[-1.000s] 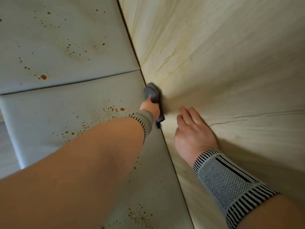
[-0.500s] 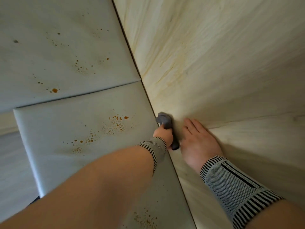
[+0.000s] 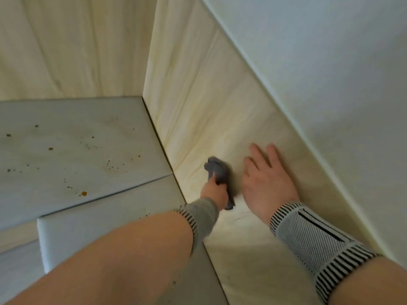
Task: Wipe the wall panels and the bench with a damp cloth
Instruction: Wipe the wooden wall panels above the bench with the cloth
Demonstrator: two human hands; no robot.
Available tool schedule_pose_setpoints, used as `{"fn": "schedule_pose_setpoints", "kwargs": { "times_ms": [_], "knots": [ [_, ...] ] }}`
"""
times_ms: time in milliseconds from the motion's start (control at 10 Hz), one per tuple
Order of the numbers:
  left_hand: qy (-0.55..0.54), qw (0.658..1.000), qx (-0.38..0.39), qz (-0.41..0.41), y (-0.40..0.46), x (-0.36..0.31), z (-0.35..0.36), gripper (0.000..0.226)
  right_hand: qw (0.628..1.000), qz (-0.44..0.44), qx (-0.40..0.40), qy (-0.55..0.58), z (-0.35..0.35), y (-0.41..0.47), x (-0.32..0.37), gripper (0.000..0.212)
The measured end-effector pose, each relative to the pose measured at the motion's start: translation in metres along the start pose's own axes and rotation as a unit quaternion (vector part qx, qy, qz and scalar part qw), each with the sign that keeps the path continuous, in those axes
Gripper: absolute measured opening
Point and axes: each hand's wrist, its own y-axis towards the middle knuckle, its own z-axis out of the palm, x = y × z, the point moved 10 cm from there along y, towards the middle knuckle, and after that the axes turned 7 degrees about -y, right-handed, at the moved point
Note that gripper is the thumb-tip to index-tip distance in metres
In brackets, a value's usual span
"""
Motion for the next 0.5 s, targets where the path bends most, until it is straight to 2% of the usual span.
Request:
{"fn": "schedule_pose_setpoints", "kwargs": {
  "times_ms": [100,200,400,500],
  "knots": [
    [-0.023,0.994,-0.064,0.081,-0.001,-0.103,-0.028,0.048,0.975,0.079,-0.199,0.06,-0.053,0.005,-0.059,0.06],
    [-0.021,0.989,-0.051,0.14,-0.017,-0.161,-0.025,0.05,0.971,0.091,-0.215,0.045,-0.071,0.008,-0.083,0.058],
    [0.087,0.981,0.019,0.173,-0.07,-0.126,0.004,0.057,0.971,0.072,-0.189,0.126,-0.037,0.015,-0.077,0.064],
    [0.149,0.956,0.007,0.252,-0.05,-0.167,-0.003,0.061,0.957,0.097,-0.213,0.172,-0.041,0.015,-0.082,0.062]
  ]
}}
